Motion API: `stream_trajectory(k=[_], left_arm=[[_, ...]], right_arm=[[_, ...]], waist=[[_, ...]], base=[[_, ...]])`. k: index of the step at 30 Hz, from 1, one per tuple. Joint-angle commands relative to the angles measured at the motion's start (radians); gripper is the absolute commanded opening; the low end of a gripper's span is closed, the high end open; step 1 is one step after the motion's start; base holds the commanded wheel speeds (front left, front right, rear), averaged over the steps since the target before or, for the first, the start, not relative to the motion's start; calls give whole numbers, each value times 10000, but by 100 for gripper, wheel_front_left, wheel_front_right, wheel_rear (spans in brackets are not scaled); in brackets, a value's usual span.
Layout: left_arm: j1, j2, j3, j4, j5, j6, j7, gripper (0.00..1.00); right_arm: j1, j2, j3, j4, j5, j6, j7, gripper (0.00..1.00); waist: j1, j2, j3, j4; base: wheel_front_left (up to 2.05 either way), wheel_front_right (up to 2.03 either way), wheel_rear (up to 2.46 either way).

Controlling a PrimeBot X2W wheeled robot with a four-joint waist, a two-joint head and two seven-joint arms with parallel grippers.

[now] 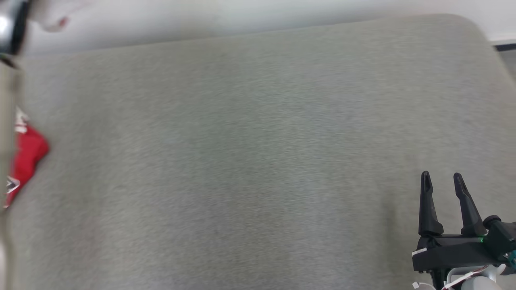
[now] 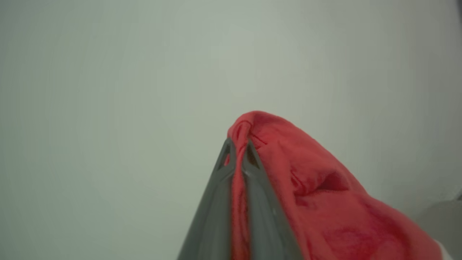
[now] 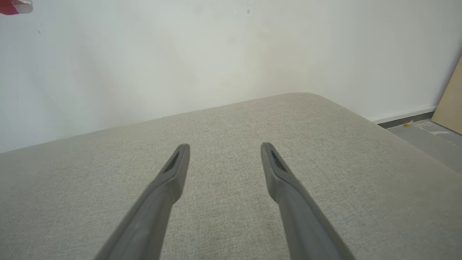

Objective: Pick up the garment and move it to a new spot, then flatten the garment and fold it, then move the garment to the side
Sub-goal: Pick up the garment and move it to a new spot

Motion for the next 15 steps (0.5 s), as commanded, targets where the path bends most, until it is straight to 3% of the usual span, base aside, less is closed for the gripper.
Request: stream_trajectory(k=[1,8,15], left_arm=[[384,-273,-155,-296,-173,33,140,0],[1911,-1555,-656,-1203,-780,445,289,0],[4154,-2574,-857,-1125,-1395,1084,-303,0]], right_arm=[[13,73,-51,-7,55,-21,-58,100],[71,257,-175,-105,28,-21,-58,100],[107,353,-188,-103,88,-21,-60,100]], waist=[[1,1,-360,-877],[1,1,-441,-1659],[1,1,-386,-1921]], base=[[0,0,0],[0,0,0],[0,0,0]])
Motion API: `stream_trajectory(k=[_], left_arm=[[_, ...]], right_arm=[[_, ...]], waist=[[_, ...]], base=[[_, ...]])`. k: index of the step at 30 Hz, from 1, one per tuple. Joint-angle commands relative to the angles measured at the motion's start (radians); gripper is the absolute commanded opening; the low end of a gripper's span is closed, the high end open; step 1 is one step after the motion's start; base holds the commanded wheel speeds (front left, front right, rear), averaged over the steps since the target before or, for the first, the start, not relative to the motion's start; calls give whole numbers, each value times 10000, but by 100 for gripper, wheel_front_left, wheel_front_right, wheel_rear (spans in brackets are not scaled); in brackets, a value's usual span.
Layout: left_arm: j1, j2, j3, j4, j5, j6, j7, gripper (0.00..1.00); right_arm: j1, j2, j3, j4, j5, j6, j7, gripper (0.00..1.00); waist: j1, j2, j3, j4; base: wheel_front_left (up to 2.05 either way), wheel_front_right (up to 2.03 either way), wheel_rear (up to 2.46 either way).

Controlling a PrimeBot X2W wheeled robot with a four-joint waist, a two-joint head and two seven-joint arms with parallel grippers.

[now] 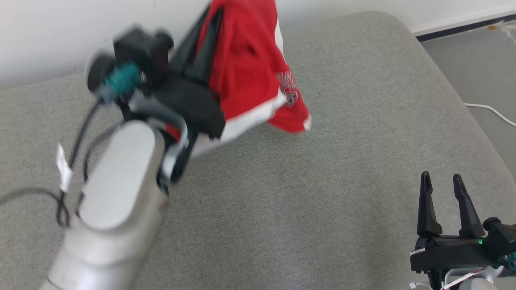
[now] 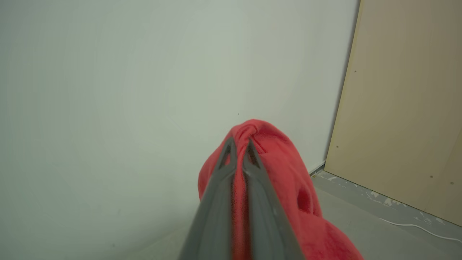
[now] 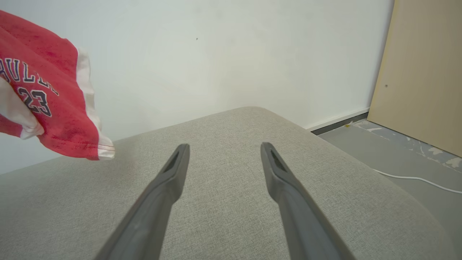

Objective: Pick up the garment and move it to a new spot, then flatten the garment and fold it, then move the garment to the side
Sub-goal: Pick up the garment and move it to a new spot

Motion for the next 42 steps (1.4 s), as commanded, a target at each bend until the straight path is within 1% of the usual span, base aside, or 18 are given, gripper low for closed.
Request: stream_trajectory(k=[1,6,10,13,14,15,16,17,22,24,25,30,33,37,42], left_arm=[[712,-81,-17,149,-154,160,-209,0],[2393,-247,-205,710,-411,390,-696,0],[3463,-317,-698,1366,-238,368,-968,0],[3942,-451,-930,1798,-321,353,-1177,0],[4020,-507,-1046,1896,-290,312,-1262,7],[4045,-555,-1121,1957,-283,333,-1353,46],[4045,-555,-1121,1957,-283,333,-1353,46],[4050,-585,-1172,1998,-302,317,-1451,100],[3786,-686,-1070,1703,-260,397,-1903,100],[3832,-584,-850,1434,-163,502,-1984,100],[4027,-387,-583,1112,-70,595,-2022,100],[4934,92,462,-293,298,827,-2013,100],[5628,384,1089,-935,499,830,-2014,100],[6689,639,1960,-1608,678,814,-2016,100],[7913,747,2851,-2208,835,730,-2018,100]], right_arm=[[55,45,-15,3,77,-21,-49,100],[81,66,-126,13,23,-21,-50,100],[49,38,-107,29,-108,-21,-50,100],[7,-26,-45,52,-115,-21,-48,100],[20,-33,-22,62,-124,-21,-50,100],[40,-45,-19,66,-136,-21,-49,100],[40,-45,-19,66,-136,-21,-49,100],[52,-64,19,79,-145,-21,-49,100],[228,-153,98,69,-198,-21,-50,100],[273,-205,142,81,-199,-21,-49,100],[354,-228,196,77,-201,-21,-49,100],[560,-277,314,49,-263,-21,-49,100],[672,-320,374,60,-268,-21,-49,100],[857,-300,477,43,-319,-21,-49,100],[1021,-349,624,106,-261,-21,-49,100]], waist=[[0,1,11,-126],[0,1,82,-1],[0,1,92,252],[0,1,58,493],[0,1,29,593],[0,1,-5,698],[0,1,-5,698],[0,1,-52,793],[0,1,-399,1333],[0,1,-534,1536],[0,1,-684,1740],[0,1,-1038,2178],[0,1,-1247,2423],[0,1,-1507,2651],[0,1,-1789,2878]], base=[[0,0,0],[0,0,0],[0,0,0],[0,0,0],[0,0,0],[0,0,0],[0,0,0],[0,0,0],[0,0,0],[0,0,0],[0,0,0],[0,0,0],[0,0,0],[0,0,0],[0,0,0]])
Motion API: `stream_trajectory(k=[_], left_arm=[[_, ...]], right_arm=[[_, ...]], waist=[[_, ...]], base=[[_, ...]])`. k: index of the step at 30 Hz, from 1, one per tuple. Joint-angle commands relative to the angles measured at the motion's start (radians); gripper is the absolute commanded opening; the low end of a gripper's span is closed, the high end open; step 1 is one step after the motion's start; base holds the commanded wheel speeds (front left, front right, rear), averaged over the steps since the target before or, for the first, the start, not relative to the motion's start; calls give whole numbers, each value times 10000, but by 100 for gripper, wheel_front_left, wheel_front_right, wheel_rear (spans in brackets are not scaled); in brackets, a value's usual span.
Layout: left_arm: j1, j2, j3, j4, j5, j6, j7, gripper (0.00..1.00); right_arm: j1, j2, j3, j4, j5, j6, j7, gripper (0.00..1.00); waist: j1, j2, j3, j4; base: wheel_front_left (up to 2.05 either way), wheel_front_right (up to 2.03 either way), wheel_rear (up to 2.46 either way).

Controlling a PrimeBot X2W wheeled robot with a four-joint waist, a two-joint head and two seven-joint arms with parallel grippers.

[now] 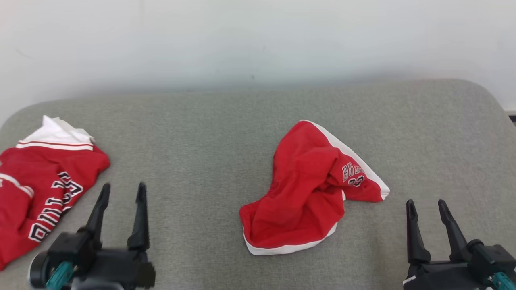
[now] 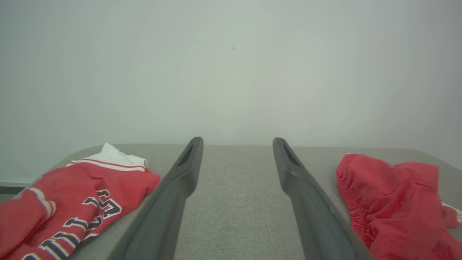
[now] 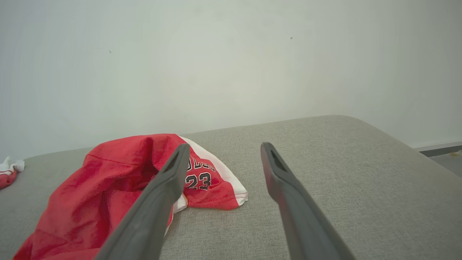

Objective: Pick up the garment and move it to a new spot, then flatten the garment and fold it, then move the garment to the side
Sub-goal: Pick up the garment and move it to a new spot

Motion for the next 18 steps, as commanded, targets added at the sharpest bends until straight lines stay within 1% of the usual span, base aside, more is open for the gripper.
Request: stream_trajectory(k=[1,4,9,15,18], left_arm=[[300,45,161,-150,106,-77,-9,100],[919,-35,482,-513,262,-220,-8,100],[1710,-412,969,-892,407,-477,-10,100],[2132,-861,1327,-817,791,-780,-8,100],[2220,-943,1402,-737,939,-871,-10,100]], right_arm=[[140,-56,38,10,-11,-21,-46,100],[196,-87,142,36,16,-21,-31,100],[274,-163,226,56,129,-21,-29,100],[291,-183,353,29,115,-21,-23,100],[323,-191,390,69,126,-21,-14,100]], waist=[[1,1,-252,244],[1,1,-372,346],[1,1,-518,448],[1,1,-541,495],[1,1,-535,498]], base=[[0,0,0],[0,0,0],[0,0,0],[0,0,0],[0,0,0]])
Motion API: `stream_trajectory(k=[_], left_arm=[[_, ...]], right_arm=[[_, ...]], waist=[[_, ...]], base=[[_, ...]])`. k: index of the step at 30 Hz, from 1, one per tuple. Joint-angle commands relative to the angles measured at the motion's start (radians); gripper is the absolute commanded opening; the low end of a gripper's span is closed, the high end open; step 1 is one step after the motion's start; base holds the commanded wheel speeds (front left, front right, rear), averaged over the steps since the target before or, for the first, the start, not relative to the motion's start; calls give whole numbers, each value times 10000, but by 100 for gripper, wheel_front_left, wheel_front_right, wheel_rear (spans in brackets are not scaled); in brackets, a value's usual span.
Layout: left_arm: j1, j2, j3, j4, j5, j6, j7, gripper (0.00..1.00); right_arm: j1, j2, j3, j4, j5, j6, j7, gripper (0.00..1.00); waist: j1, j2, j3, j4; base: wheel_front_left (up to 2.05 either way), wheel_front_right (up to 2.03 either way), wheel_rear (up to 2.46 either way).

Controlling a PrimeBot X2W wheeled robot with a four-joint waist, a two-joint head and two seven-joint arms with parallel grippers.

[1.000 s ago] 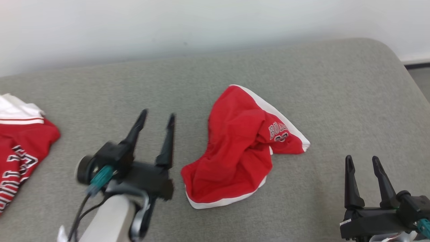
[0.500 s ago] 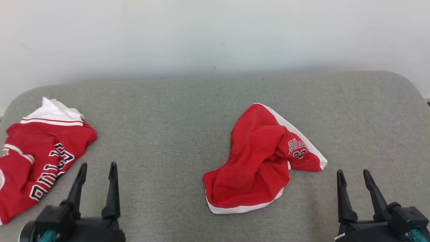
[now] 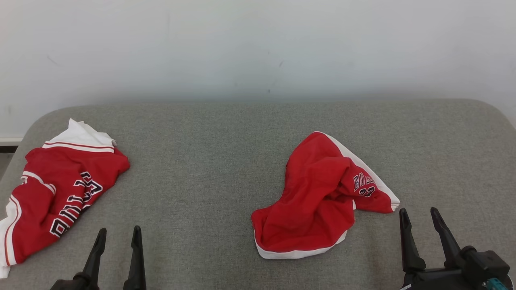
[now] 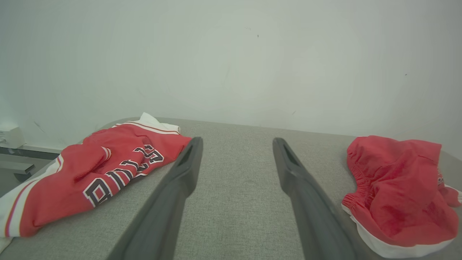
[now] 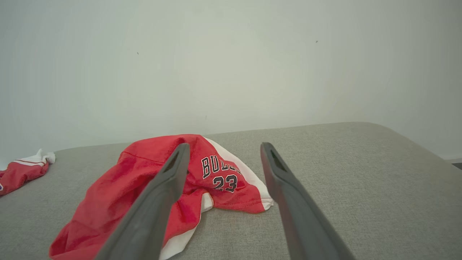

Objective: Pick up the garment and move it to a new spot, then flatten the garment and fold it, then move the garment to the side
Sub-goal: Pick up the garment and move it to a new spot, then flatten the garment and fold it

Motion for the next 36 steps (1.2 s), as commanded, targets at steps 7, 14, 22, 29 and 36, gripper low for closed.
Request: stream_trajectory(k=[7,14,22,29,36], left_arm=[[84,-229,317,95,303,-267,-12,100],[-42,-383,519,173,527,-439,-12,100],[-59,-473,654,271,683,-575,-11,100],[-81,-519,710,299,766,-660,-13,100],[-174,-542,642,337,799,-666,-11,100]], right_arm=[[78,-64,99,133,89,-21,6,100],[-18,-89,144,218,117,-21,2,100],[25,-33,141,302,110,-22,-3,100],[57,-16,107,331,107,-22,-5,100],[-198,-137,186,484,64,-22,-5,100]], waist=[[0,0,113,-22],[0,0,207,-90],[0,0,160,-116],[0,0,155,-92],[0,0,226,82]], base=[[0,0,0],[0,0,0],[0,0,0],[0,0,0],[0,0,0]])
